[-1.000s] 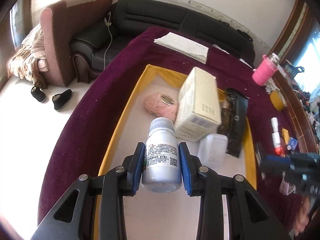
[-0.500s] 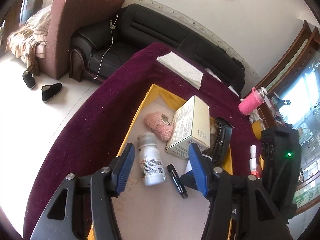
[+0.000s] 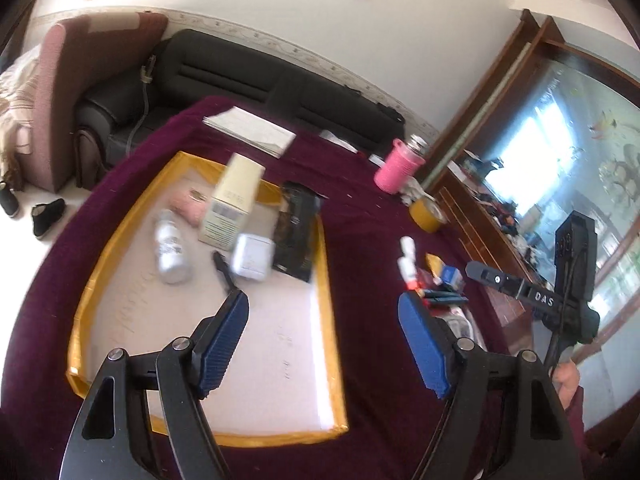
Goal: Organize objects
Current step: 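Release the pill bottle and black pen into the tray with both tools, then grasp the clear cartoon-printed pouch with the left tool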
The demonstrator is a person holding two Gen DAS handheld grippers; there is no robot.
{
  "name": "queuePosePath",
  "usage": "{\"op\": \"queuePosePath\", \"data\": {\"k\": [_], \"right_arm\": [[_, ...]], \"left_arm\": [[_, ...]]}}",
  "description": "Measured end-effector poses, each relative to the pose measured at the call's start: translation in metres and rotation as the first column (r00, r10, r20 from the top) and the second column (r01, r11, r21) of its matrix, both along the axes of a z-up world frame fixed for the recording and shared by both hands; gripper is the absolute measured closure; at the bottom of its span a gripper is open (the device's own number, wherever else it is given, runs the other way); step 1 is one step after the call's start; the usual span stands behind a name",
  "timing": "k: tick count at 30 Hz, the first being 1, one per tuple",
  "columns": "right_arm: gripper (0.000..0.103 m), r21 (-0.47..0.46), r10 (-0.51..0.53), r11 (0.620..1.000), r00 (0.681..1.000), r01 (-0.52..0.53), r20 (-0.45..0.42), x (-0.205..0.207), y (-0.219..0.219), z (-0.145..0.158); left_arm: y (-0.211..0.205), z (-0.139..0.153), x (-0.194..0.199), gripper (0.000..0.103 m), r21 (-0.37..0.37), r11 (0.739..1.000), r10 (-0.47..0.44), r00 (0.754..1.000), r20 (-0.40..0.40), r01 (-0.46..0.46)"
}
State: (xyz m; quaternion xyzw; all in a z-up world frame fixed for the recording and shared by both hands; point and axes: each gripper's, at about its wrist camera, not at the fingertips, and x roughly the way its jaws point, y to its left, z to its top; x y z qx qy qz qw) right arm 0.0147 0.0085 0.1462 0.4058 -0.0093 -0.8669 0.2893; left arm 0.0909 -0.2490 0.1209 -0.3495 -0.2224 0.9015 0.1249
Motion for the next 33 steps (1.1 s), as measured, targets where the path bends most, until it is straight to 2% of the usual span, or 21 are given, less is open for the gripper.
{"op": "queuePosePath", "data": {"k": [2, 4, 6, 10, 13, 16, 21, 22, 23, 24, 26, 29, 31, 33], "right_arm": [[0.027, -0.008, -0.111, 0.994, 0.994, 0.111, -0.007, -0.004, 0.050, -0.003], [0.025, -0.026, -0.226, 0.974, 0.974, 0.226, 0.003, -0.009, 0.104, -0.011], [0.026, -0.051, -0.338, 0.939, 0.940, 0.340, 0.035, -0.010, 0.160, -0.020], [0.026, -0.156, -0.468, 0.862, 0.875, 0.483, 0.126, -0.020, 0.225, -0.043], [0.026, -0.214, -0.484, 0.833, 0.859, 0.511, 0.168, -0.039, 0.242, -0.056], [0.026, -0.225, -0.511, 0.818, 0.849, 0.529, 0.136, -0.054, 0.246, -0.065], [0.026, -0.241, -0.544, 0.811, 0.839, 0.534, 0.028, -0.049, 0.250, -0.082], [0.026, -0.223, -0.562, 0.804, 0.827, 0.552, 0.022, -0.047, 0.251, -0.088], [0.026, -0.185, -0.567, 0.803, 0.822, 0.567, 0.057, -0.050, 0.250, -0.093], [0.026, -0.208, -0.546, 0.809, 0.834, 0.550, 0.081, -0.053, 0.252, -0.095], [0.026, -0.251, -0.543, 0.798, 0.834, 0.547, 0.093, -0.052, 0.258, -0.094], [0.026, -0.264, -0.539, 0.796, 0.836, 0.545, 0.102, -0.052, 0.262, -0.094], [0.026, -0.271, -0.535, 0.791, 0.835, 0.549, 0.131, -0.054, 0.266, -0.098], [0.026, -0.275, -0.521, 0.790, 0.837, 0.548, 0.168, -0.056, 0.267, -0.103]], "left_arm": [[0.026, -0.004, -0.001, 0.031, 0.026, 0.996, -0.082, 0.997, 0.013, 0.082], [0.053, -0.009, -0.002, 0.031, 0.045, 0.988, -0.146, 0.989, 0.028, 0.145], [0.077, -0.016, -0.002, 0.031, 0.044, 0.983, -0.182, 0.982, 0.052, 0.180], [0.113, -0.027, -0.004, 0.031, 0.034, 0.976, -0.218, 0.968, 0.121, 0.216], [0.138, -0.026, -0.005, 0.031, 0.023, 0.968, -0.251, 0.960, 0.126, 0.250], [0.164, -0.015, -0.010, 0.031, -0.041, 0.954, -0.292, 0.953, 0.080, 0.296], [0.226, -0.017, -0.036, 0.031, -0.206, 0.894, -0.387, 0.917, 0.092, 0.398], [0.238, -0.021, -0.048, 0.031, -0.222, 0.885, -0.395, 0.912, 0.105, 0.409], [0.248, -0.026, -0.059, 0.031, -0.232, 0.883, -0.392, 0.913, 0.116, 0.409], [0.258, -0.033, -0.073, 0.031, -0.236, 0.884, -0.383, 0.915, 0.128, 0.403], [0.273, -0.045, -0.092, 0.031, -0.225, 0.885, -0.385, 0.912, 0.142, 0.408], [0.291, -0.069, -0.112, 0.032, -0.165, 0.881, -0.411, 0.890, 0.198, 0.443], [0.303, -0.078, -0.112, 0.033, -0.141, 0.867, -0.443, 0.868, 0.225, 0.479], [0.315, -0.076, -0.096, 0.035, -0.174, 0.836, -0.485, 0.849, 0.210, 0.520]]}}
